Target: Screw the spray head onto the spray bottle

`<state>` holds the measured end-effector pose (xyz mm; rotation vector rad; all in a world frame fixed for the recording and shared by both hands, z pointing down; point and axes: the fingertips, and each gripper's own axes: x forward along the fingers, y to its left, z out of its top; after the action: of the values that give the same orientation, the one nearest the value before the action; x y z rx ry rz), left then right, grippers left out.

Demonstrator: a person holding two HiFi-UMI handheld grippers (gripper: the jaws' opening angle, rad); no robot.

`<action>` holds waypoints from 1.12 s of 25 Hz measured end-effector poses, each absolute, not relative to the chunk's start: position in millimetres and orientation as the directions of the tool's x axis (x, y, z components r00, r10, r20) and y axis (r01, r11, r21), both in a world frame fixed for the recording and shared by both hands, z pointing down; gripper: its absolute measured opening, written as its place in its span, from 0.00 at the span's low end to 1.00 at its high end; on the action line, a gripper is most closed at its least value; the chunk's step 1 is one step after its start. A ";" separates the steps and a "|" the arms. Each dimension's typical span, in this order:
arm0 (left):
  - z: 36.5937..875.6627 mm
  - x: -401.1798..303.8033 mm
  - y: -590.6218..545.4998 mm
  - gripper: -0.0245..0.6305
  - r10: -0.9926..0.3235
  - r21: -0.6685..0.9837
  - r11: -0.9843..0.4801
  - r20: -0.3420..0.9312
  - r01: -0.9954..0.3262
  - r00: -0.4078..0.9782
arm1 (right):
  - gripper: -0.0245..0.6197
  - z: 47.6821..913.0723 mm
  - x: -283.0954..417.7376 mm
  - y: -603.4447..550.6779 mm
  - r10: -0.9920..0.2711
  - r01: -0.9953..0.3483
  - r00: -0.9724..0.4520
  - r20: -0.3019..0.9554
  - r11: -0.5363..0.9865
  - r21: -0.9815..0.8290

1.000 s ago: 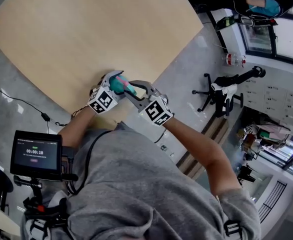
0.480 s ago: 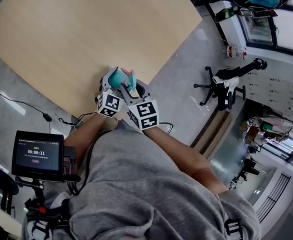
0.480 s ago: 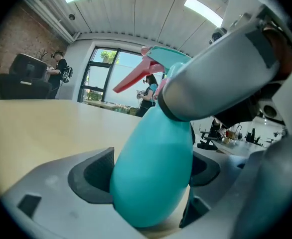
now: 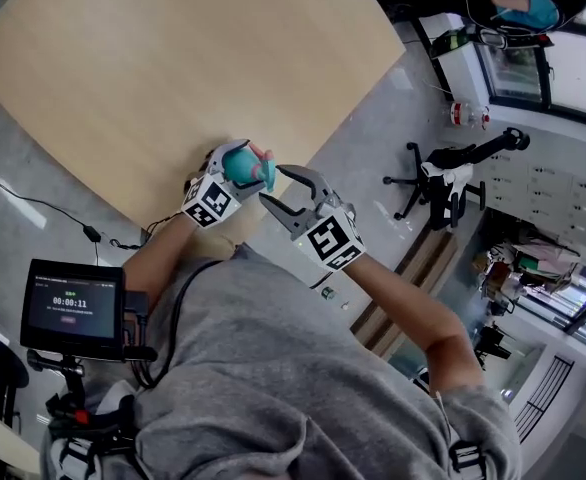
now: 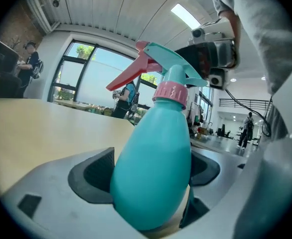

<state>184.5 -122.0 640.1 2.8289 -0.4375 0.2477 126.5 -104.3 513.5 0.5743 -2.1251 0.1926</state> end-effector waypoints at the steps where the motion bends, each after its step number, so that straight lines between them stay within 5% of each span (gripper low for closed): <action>1: 639.6 185.2 -120.1 0.62 -0.243 0.235 -0.928 0.203 -0.288 0.948 | 0.36 504.8 127.9 -105.4 -0.318 -0.373 -0.493 0.810 0.918 0.133; 4: 639.6 187.1 -115.2 0.62 -0.169 0.236 -0.948 0.198 -0.214 0.965 | 0.36 482.4 129.8 -107.1 -0.306 0.106 -0.474 0.826 0.911 0.398; 6: 639.8 187.9 -112.9 0.62 -0.130 0.238 -0.955 0.198 -0.176 0.972 | 0.36 482.3 129.8 -95.1 -0.281 0.526 -0.440 0.853 0.689 0.498; 8: 640.1 188.4 -111.5 0.62 -0.101 0.239 -0.960 0.200 -0.148 0.975 | 0.36 496.0 128.4 -81.1 -0.239 0.765 -0.393 0.888 0.451 0.460; 16: 642.1 191.0 -107.4 0.62 -0.060 0.238 -0.965 0.206 -0.110 0.977 | 0.34 574.3 141.3 -85.1 -0.118 0.958 -0.061 0.991 0.270 0.091; 17: 642.0 191.5 -106.9 0.62 -0.058 0.239 -0.965 0.206 -0.108 0.977 | 0.25 577.1 140.2 -83.0 -0.082 0.947 -0.044 0.996 0.315 0.068; 19: 641.3 192.9 -106.3 0.62 -0.059 0.240 -0.965 0.206 -0.108 0.977 | 0.24 577.4 135.8 -82.4 -0.018 0.868 -0.028 0.999 0.496 0.033; 23: 638.1 193.6 -110.3 0.62 -0.113 0.244 -0.956 0.200 -0.161 0.973 | 0.24 574.5 129.2 -94.2 0.058 0.480 -0.045 0.997 0.877 -0.030; 26: 635.7 191.8 -118.2 0.62 -0.249 0.248 -0.922 0.210 -0.298 0.945 | 0.24 575.6 133.7 -104.1 0.042 -0.027 -0.137 0.990 0.999 -0.046; 28: 635.8 188.9 -123.4 0.62 -0.369 0.235 -0.876 0.237 -0.422 0.899 | 0.24 573.6 135.7 -109.7 -0.038 -0.426 -0.230 0.972 0.902 -0.066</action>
<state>188.9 -123.4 635.8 2.7821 -0.5923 0.2676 135.7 -109.7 573.6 0.3502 -1.7782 0.3744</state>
